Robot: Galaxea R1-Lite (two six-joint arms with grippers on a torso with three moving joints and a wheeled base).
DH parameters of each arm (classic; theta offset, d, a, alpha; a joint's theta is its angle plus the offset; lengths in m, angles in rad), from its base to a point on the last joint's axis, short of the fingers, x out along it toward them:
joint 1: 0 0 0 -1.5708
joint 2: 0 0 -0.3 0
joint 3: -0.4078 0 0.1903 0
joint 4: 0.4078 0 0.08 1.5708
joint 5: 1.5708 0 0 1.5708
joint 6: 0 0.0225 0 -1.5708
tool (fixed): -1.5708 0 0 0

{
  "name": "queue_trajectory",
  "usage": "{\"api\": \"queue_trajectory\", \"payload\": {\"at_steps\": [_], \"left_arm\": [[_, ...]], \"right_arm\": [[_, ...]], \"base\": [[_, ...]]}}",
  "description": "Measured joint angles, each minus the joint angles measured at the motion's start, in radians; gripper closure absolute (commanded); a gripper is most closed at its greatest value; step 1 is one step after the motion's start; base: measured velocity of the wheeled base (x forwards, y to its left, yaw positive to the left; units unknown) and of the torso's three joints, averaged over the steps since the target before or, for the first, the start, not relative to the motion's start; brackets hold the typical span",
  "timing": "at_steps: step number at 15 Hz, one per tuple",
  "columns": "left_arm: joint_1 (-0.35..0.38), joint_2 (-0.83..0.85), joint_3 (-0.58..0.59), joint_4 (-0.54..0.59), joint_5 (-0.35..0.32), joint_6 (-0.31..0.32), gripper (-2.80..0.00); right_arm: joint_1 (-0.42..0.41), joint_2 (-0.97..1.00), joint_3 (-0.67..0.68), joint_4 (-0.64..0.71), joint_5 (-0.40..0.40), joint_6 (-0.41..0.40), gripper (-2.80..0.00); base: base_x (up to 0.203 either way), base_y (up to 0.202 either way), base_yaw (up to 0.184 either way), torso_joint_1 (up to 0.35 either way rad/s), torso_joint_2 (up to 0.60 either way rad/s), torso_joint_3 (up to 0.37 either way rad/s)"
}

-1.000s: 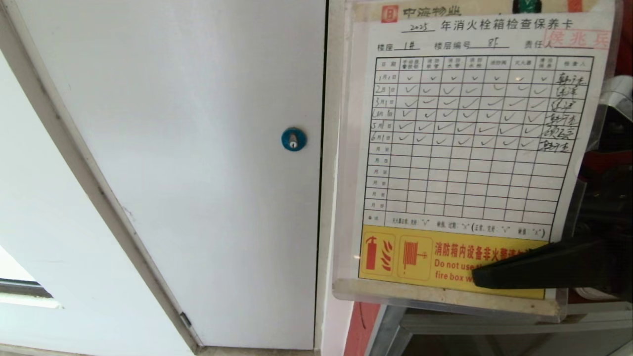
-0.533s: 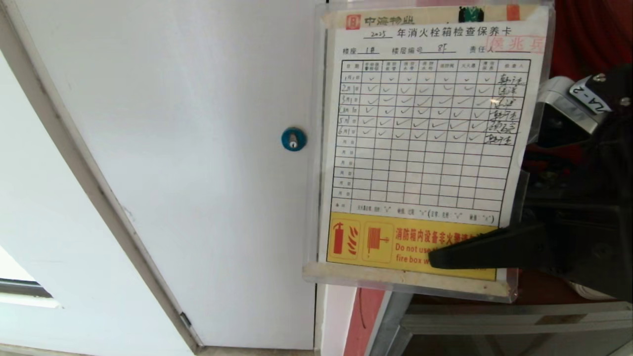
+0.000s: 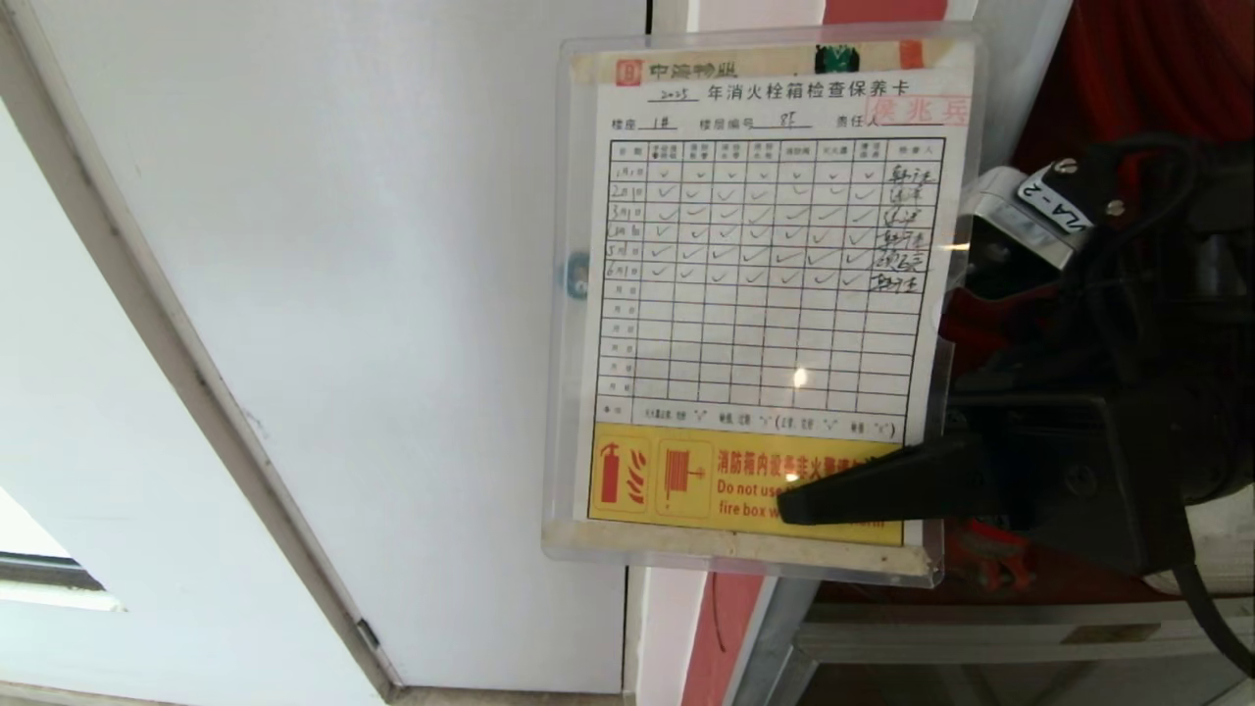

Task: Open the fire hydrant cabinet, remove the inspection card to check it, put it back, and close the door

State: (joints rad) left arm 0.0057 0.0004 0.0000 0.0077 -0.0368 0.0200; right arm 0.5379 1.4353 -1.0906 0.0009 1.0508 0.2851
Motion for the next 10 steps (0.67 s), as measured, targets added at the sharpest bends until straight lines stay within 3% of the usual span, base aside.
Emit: {"api": "queue_trajectory", "payload": {"at_steps": [10], "left_arm": [[0.0,0.0,0.0,0.0,0.0,0.0,0.0]], "right_arm": [[0.034,-0.029,0.044,0.001,0.001,0.007,0.0]], "base": [[0.0,0.0,0.0,0.0,0.0,0.0]]}}
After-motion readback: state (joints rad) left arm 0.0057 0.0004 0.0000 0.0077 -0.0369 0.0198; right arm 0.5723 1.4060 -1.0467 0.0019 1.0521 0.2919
